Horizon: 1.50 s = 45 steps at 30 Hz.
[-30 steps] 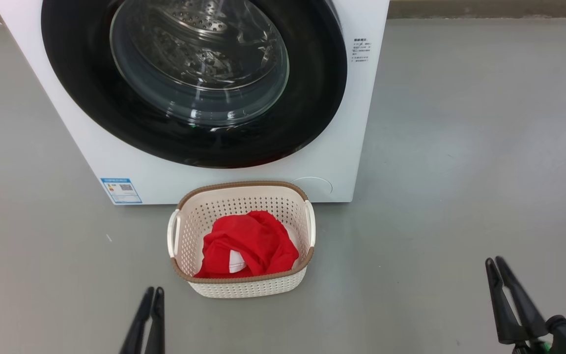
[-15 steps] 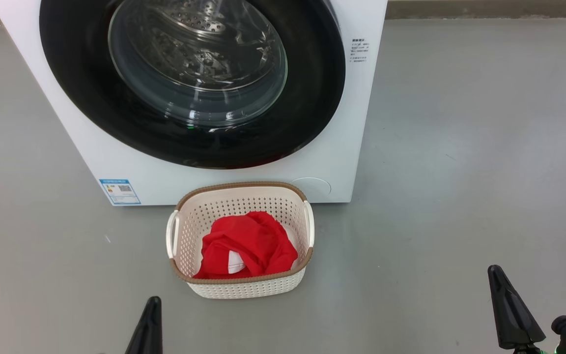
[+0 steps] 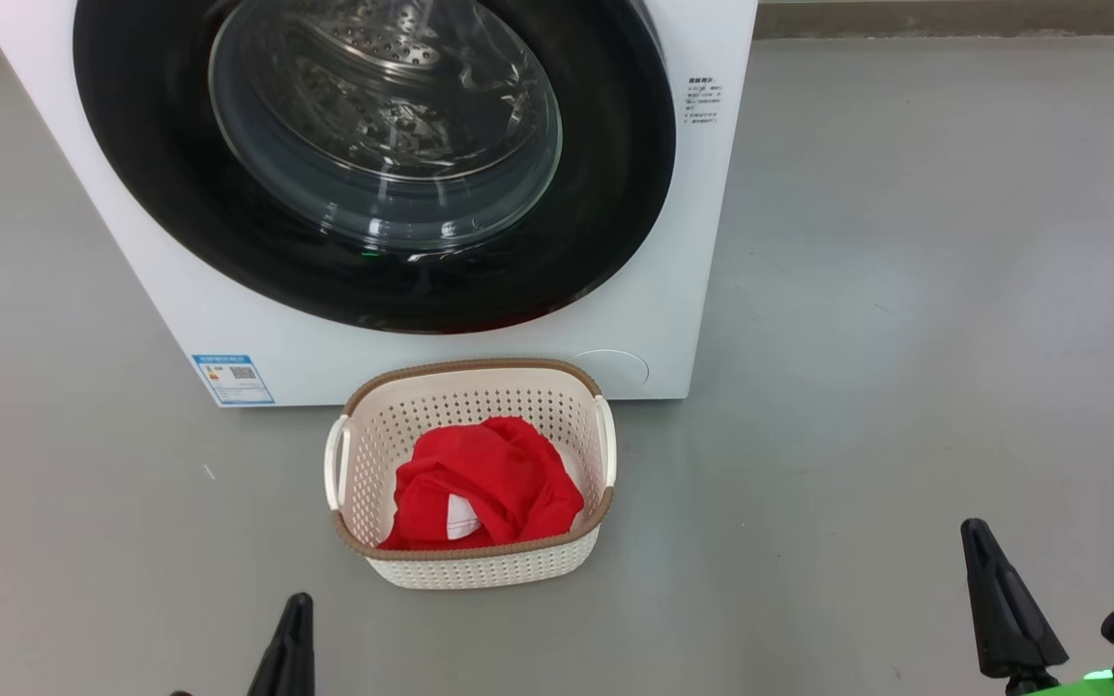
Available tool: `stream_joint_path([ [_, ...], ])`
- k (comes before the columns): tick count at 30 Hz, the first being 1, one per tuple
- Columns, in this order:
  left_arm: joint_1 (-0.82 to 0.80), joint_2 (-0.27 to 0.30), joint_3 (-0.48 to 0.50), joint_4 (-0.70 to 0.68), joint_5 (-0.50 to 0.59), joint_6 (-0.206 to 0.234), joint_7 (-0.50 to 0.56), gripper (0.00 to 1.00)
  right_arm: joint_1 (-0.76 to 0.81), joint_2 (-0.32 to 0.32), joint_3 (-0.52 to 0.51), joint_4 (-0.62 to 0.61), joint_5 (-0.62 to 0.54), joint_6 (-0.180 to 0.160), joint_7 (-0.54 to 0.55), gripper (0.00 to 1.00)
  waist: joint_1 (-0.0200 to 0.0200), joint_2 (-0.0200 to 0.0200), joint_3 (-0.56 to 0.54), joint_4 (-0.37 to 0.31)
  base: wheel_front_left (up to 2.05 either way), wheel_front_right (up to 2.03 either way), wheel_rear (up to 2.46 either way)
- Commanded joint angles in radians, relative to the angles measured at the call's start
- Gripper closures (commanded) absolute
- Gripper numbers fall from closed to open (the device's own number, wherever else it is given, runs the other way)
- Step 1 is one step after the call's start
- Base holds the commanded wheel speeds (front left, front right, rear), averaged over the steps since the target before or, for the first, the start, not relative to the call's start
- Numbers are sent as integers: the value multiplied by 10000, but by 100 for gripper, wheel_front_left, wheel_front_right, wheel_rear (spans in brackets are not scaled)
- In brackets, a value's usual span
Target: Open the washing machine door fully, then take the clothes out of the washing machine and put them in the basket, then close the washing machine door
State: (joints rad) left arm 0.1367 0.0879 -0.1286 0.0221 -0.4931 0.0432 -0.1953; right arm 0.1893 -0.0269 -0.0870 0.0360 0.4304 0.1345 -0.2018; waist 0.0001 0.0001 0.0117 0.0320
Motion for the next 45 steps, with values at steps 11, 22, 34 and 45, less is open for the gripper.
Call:
stream_joint_path([
  [11, -668, 164, 329, 99, -1510, -281, 269, 100, -756, -254, 87, 44, 1575, -12, 281, 100, -1, -1, -9, -36, 0, 0, 0],
  [22, -881, 161, 504, 352, -2808, -466, 552, 100, -1029, -315, 131, 296, 2942, -15, 573, 100, -1, -1, -18, -72, 0, 0, 0],
  [34, -1119, 146, 711, 641, -4213, -668, 876, 100, -1329, -370, 162, 574, 4423, -19, 906, 100, -1, -1, -29, -111, 0, 0, 0],
  [45, -1340, 122, 915, 909, -5490, -853, 1183, 100, -1605, -411, 178, 830, 5771, -22, 1221, 100, -1, -1, -38, -147, 0, 0, 0],
])
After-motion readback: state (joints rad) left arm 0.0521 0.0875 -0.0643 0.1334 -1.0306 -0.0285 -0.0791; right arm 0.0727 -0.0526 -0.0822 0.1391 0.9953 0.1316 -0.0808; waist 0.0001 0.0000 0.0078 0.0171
